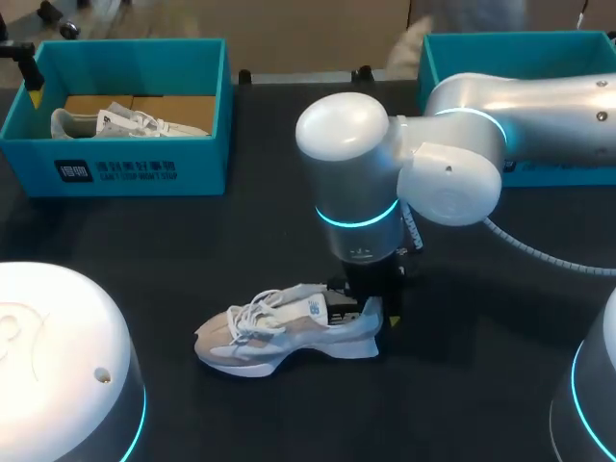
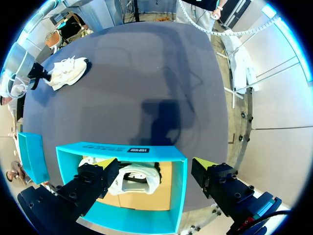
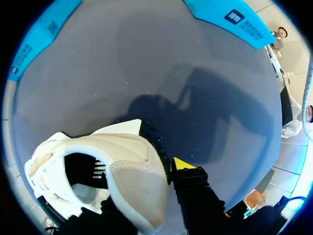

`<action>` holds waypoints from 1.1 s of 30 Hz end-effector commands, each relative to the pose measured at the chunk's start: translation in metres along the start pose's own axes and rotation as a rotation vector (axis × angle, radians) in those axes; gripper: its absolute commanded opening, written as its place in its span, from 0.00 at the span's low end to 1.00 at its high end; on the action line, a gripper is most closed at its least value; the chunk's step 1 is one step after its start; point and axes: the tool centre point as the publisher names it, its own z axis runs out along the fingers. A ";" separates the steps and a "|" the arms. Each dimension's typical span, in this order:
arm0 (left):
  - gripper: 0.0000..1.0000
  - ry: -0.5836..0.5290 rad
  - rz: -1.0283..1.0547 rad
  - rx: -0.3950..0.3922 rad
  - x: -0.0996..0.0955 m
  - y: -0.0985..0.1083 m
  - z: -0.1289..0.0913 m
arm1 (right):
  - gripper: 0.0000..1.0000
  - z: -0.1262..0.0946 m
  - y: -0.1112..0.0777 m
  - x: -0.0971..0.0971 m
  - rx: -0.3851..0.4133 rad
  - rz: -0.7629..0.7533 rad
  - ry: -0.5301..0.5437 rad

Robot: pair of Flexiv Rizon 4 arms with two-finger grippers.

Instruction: Take the shoe out of the shoebox, open the shoe tongue, remove and reinsert the insole, then place the shoe into the shoebox

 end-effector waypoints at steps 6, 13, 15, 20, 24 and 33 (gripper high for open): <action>1.00 0.002 0.001 -0.001 0.000 0.000 0.000 | 1.00 -0.015 -0.011 -0.008 -0.010 0.035 0.053; 1.00 0.002 0.001 -0.001 0.000 0.000 0.000 | 1.00 -0.060 -0.023 -0.013 0.003 -0.017 0.115; 1.00 0.002 0.001 -0.001 0.000 0.000 0.000 | 1.00 -0.073 -0.025 -0.017 0.021 -0.035 0.142; 1.00 0.002 0.001 -0.001 0.000 0.000 0.000 | 1.00 -0.105 -0.032 -0.031 -0.035 -0.123 0.298; 1.00 0.002 0.001 -0.001 0.000 0.000 0.000 | 1.00 -0.117 -0.032 -0.041 -0.076 -0.253 0.406; 1.00 0.002 0.001 -0.001 0.000 0.000 0.000 | 1.00 -0.124 -0.023 -0.055 -0.158 -0.716 0.673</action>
